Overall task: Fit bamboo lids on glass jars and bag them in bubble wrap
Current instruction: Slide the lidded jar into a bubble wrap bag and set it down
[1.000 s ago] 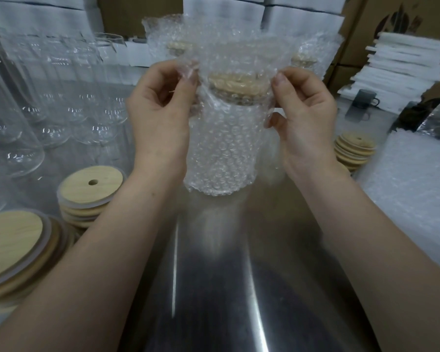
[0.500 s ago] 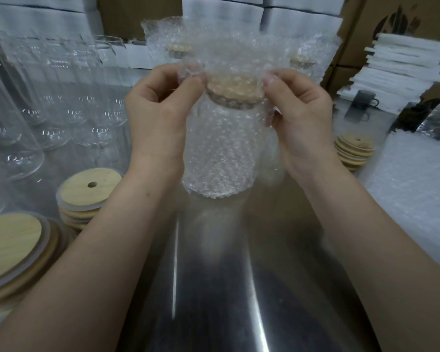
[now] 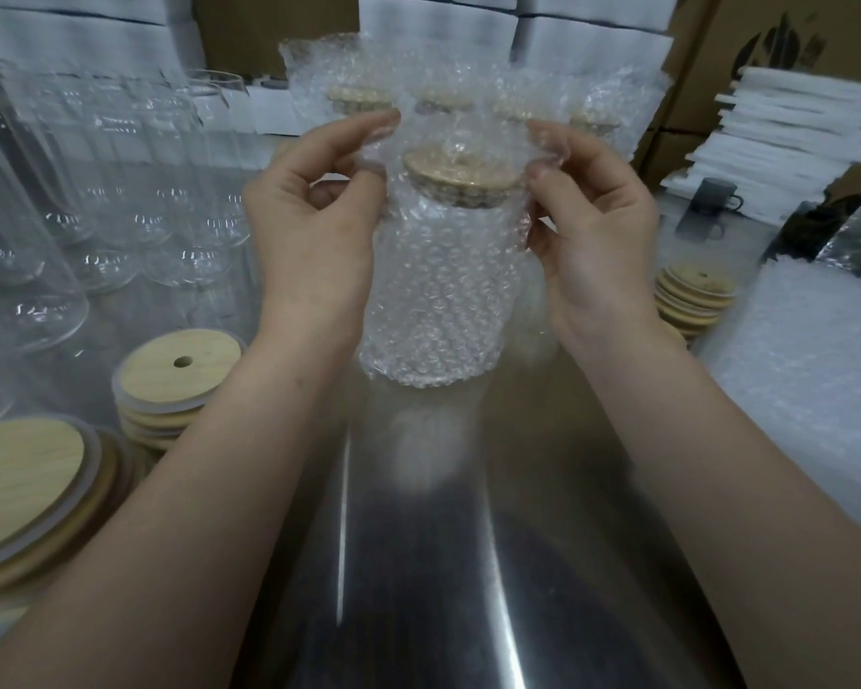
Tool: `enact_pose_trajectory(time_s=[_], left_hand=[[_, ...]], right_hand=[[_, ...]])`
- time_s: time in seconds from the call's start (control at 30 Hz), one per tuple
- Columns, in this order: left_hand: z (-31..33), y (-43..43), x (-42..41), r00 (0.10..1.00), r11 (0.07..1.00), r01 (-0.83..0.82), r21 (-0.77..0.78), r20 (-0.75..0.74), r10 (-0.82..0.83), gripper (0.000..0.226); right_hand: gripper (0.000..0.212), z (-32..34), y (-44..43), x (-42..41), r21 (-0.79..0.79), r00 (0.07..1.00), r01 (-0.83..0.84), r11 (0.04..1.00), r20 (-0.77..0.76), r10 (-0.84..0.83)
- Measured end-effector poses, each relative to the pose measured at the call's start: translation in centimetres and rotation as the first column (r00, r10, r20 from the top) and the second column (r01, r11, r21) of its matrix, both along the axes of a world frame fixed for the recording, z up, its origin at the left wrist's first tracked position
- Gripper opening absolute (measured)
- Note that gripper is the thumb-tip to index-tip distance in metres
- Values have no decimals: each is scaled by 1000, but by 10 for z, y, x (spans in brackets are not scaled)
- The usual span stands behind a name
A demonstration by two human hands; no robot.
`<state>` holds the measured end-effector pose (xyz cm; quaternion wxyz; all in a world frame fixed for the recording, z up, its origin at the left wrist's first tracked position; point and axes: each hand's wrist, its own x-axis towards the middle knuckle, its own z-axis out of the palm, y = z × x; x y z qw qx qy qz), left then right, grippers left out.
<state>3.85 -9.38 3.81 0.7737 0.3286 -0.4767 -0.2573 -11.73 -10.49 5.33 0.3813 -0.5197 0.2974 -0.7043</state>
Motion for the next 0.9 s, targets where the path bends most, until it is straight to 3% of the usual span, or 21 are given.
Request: enact_pose_trajectory(time_s=[0.23, 0.4, 0.53, 0.63, 0.77, 0.9], left_hand=[[-2, -3, -1, 981, 987, 156, 36, -124, -151, 52], [-6, -3, 0, 945, 962, 267, 55, -210, -250, 53], [-8, 1, -2, 917, 941, 334, 48, -247, -313, 36], [-14, 1, -4, 923, 951, 298, 76, -278, -267, 29], [-20, 7, -13, 984, 983, 154, 96, -107, -143, 41], [-23, 9, -19, 995, 991, 105, 80, -12, -104, 51]], right_hand=[[33, -5, 0, 4, 122, 990, -90, 988, 123, 75], [37, -6, 0, 6, 127, 989, -71, 989, 140, 53], [31, -9, 0, 6, 53, 996, 86, 995, -4, -86], [25, -12, 3, 7, -13, 973, 180, 984, -143, -180], [6, -13, 9, 13, -19, 912, 231, 973, -343, -223], [43, -11, 12, 22, 79, 881, 211, 974, -447, -155]])
